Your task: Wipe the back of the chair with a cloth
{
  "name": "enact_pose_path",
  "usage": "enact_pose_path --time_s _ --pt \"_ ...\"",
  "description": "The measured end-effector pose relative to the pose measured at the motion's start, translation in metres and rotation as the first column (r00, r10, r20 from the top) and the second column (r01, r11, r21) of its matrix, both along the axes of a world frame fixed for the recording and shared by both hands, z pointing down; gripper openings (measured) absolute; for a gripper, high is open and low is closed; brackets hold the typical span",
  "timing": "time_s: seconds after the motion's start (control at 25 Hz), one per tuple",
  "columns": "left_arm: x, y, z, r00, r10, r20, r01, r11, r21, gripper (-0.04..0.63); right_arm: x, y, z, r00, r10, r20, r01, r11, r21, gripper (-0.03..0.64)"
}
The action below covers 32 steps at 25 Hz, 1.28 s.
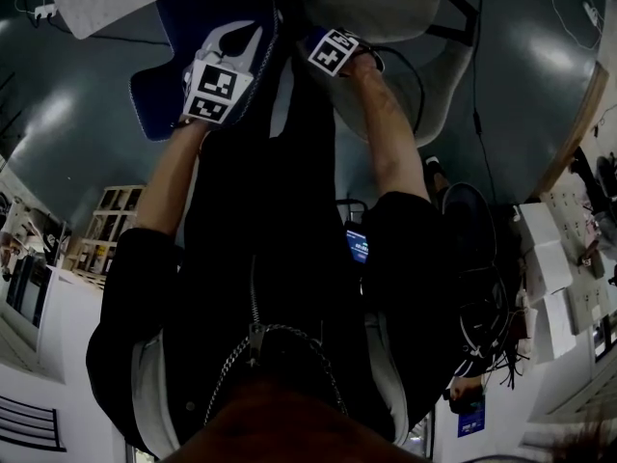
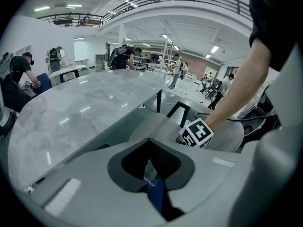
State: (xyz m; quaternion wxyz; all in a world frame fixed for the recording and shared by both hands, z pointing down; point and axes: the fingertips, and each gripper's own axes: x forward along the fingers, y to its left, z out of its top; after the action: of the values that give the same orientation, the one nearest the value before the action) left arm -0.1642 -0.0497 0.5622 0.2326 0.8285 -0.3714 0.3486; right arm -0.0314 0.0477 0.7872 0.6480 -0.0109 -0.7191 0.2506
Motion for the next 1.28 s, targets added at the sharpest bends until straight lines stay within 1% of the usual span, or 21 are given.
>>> enact_pose_path --time_s 0.08,0.16,0.24,0.32,0.52,0.68,0.8,0.92,1.0,1.12,1.2,1.28 --pt "0.006 0.0 0.001 1.0 0.005 -0.005 -0.005 1.0 -0.002 0.011 0.013 -0.003 -0.001 1.0 -0.004 -0.005 0.004 0.999 0.035 0.152" --pt "0.011 0.001 0.001 1.0 0.011 -0.007 -0.011 1.0 -0.003 0.011 0.03 -0.011 -0.001 0.999 -0.043 -0.024 0.045 0.994 0.103 0.153" --pt "0.017 0.003 0.002 1.0 0.016 -0.007 -0.016 1.0 -0.001 0.011 0.054 -0.019 0.0 0.994 -0.091 -0.062 0.1 0.981 0.166 0.153" --pt "0.025 0.004 0.003 1.0 0.02 -0.009 -0.02 1.0 0.001 0.011 0.086 -0.03 0.003 0.987 -0.114 -0.113 0.136 0.968 0.211 0.153" --pt "0.046 0.007 0.005 1.0 0.03 -0.006 -0.03 0.999 0.012 0.011 0.174 -0.067 0.006 0.961 -0.105 -0.256 0.176 0.946 0.272 0.153" --pt "0.063 0.012 0.004 0.999 0.04 0.012 -0.04 0.999 0.031 0.011 0.232 -0.094 0.007 0.942 -0.087 -0.323 0.187 0.937 0.295 0.153" --pt "0.067 0.013 0.002 1.0 0.025 0.015 -0.025 0.999 0.043 0.011 0.257 -0.109 0.012 0.921 -0.103 -0.375 0.227 0.925 0.303 0.153" --pt "0.074 0.016 0.003 1.0 0.004 0.017 -0.005 0.999 0.043 0.011 0.274 -0.117 0.016 0.892 -0.151 -0.426 0.294 0.91 0.293 0.153" --pt "0.076 0.017 0.006 1.0 -0.004 0.021 0.003 0.999 0.042 0.011 0.278 -0.12 0.022 0.876 -0.19 -0.443 0.336 0.9 0.277 0.153" --pt "0.079 0.018 0.011 1.0 -0.012 0.028 0.011 0.999 0.038 0.011 0.283 -0.119 0.032 0.849 -0.248 -0.467 0.389 0.891 0.233 0.153" --pt "0.082 0.018 0.012 0.999 -0.018 0.03 0.017 0.999 0.038 0.011 0.291 -0.115 0.038 0.823 -0.286 -0.49 0.418 0.889 0.184 0.153" --pt "0.083 0.018 0.014 0.999 -0.022 0.034 0.021 0.999 0.039 0.011 0.297 -0.109 0.043 0.807 -0.312 -0.501 0.433 0.89 0.145 0.153"
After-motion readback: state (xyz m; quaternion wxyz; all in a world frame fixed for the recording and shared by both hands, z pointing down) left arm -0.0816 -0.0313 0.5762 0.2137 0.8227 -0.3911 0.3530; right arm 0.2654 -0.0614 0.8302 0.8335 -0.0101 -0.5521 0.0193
